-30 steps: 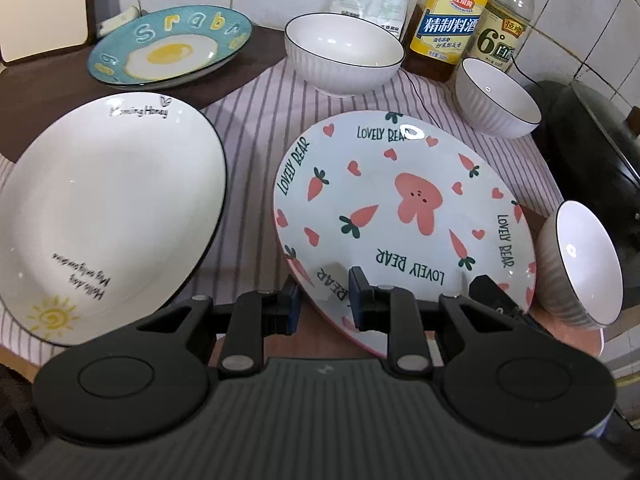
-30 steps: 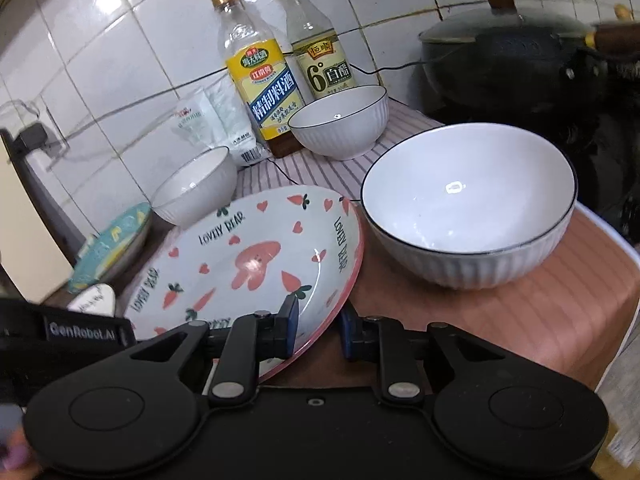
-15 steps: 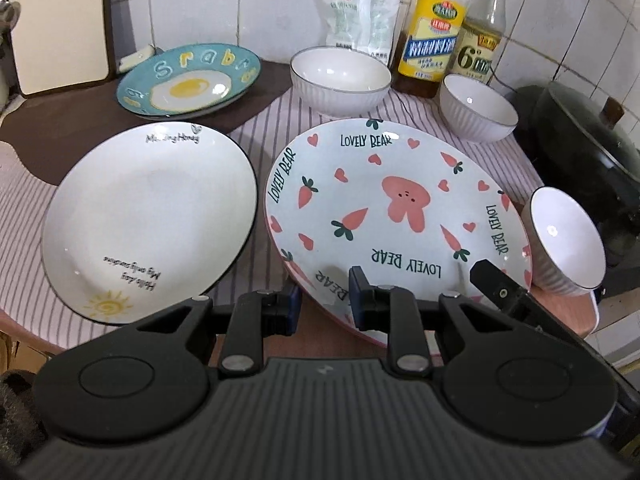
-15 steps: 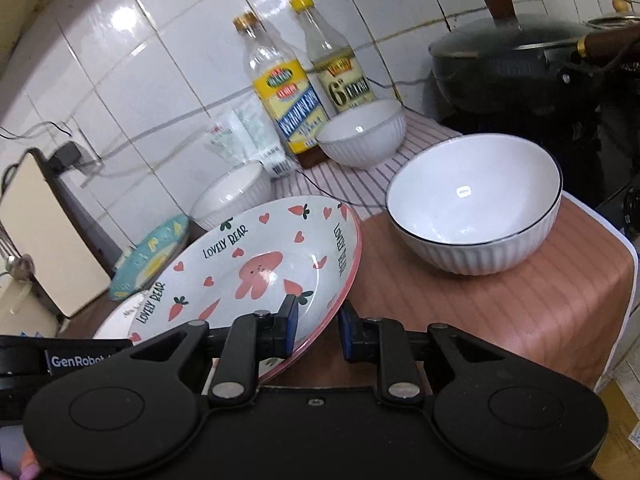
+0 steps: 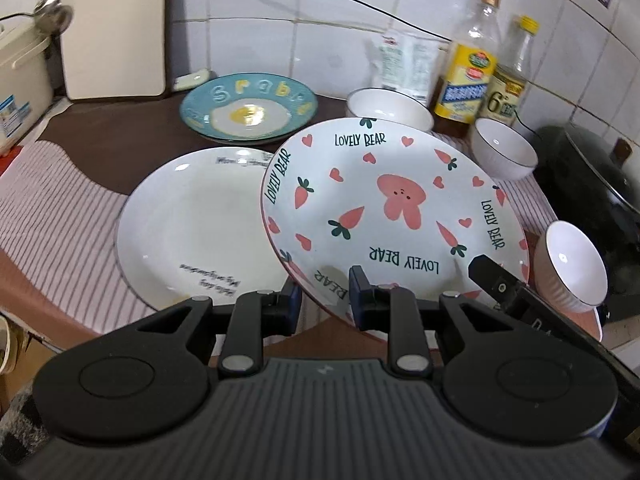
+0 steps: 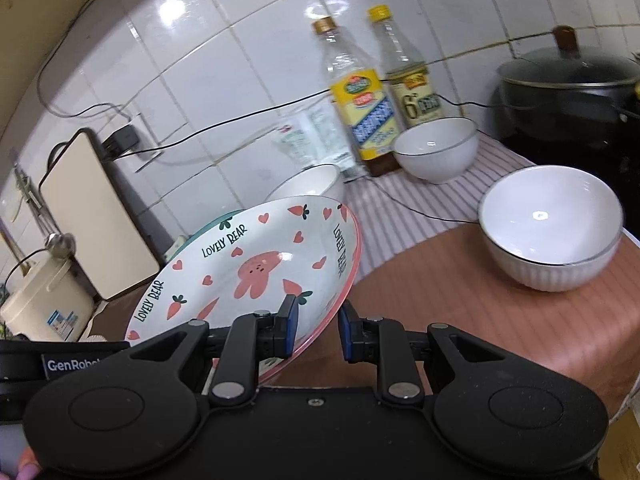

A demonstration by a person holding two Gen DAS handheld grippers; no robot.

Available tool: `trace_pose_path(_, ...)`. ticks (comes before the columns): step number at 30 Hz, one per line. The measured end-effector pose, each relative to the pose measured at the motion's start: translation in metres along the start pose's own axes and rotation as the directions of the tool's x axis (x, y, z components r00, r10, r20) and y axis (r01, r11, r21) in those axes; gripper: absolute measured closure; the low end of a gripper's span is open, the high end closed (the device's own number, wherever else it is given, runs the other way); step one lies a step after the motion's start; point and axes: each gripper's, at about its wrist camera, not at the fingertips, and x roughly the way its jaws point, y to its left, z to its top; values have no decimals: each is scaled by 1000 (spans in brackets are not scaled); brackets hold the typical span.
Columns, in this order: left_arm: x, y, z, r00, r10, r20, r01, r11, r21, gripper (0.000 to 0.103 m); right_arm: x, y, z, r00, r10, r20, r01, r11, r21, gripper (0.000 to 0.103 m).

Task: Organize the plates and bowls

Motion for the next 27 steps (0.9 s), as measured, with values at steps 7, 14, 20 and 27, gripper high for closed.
trace_pose_path(7, -12, 28, 1, 1000, 11, 1, -11, 998, -56, 80, 5, 25, 1, 999, 50, -21, -50, 998, -34, 77)
trace_pose_path(14, -6, 57, -4, 1000, 8, -25, -11, 994, -107, 80, 21, 40, -6, 995, 78, -65, -82, 995, -64, 77)
trace_pose_path(20, 2, 76, -7, 998, 22, -55, -29, 990, -137, 80, 36, 53, -15, 991, 73, -112, -82, 993, -83, 77)
trace_pose_path(27, 14, 96, -7, 993, 33, -115, -55, 980, -190, 80, 55, 66, -19, 982, 60, -179, -79, 991, -103, 77)
